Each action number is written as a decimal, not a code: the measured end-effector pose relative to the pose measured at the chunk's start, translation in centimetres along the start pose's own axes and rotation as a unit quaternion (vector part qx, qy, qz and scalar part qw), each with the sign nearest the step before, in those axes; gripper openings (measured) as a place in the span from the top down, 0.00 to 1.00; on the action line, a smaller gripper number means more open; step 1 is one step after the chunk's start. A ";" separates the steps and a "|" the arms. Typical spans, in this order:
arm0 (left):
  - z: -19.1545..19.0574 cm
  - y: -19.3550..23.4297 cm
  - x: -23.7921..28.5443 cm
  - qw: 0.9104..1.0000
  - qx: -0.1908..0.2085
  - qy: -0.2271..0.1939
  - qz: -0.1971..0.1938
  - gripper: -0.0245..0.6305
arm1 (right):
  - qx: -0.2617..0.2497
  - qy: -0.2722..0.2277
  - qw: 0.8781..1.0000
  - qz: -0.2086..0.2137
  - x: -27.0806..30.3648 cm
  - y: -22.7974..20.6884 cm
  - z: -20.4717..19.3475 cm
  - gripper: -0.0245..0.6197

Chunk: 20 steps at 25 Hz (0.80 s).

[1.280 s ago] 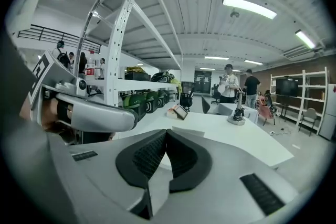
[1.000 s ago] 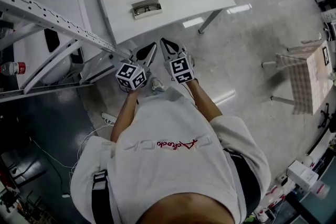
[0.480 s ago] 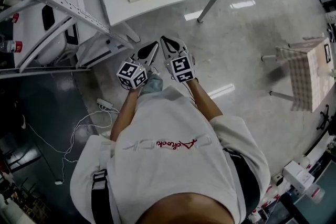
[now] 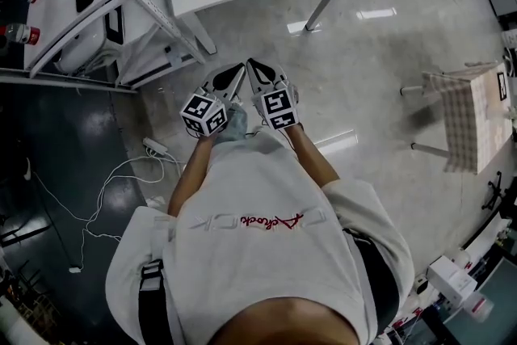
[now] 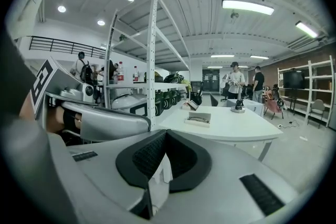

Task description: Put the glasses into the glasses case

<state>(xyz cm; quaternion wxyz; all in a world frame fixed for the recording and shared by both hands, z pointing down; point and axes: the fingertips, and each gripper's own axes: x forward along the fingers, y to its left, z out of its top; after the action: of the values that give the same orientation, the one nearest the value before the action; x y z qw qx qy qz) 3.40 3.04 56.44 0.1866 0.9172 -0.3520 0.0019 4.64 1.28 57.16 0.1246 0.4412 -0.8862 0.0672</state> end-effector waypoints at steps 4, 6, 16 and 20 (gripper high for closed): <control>-0.3 -1.2 -1.4 1.000 0.006 -0.005 0.001 0.93 | -0.003 -0.003 1.000 -0.002 -1.4 1.3 -0.3 0.96; -0.5 -1.8 -2.1 1.000 0.007 -0.008 0.001 0.93 | -0.005 -0.003 1.000 -0.002 -2.0 1.9 -0.5 0.96; -2.0 -4.2 -4.7 1.000 0.006 -0.018 0.006 0.93 | -0.009 -0.006 1.000 -0.002 -4.8 4.6 -1.7 0.96; -2.0 -4.7 -5.3 1.000 0.007 -0.023 0.010 0.93 | -0.014 -0.009 1.000 -0.002 -5.5 4.9 -1.5 0.96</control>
<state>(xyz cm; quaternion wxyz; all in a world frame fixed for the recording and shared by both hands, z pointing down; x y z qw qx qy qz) 2.66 10.36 56.01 0.1718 0.9149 -0.3649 -0.0144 4.13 8.74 57.01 0.1229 0.4419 -0.8871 0.0508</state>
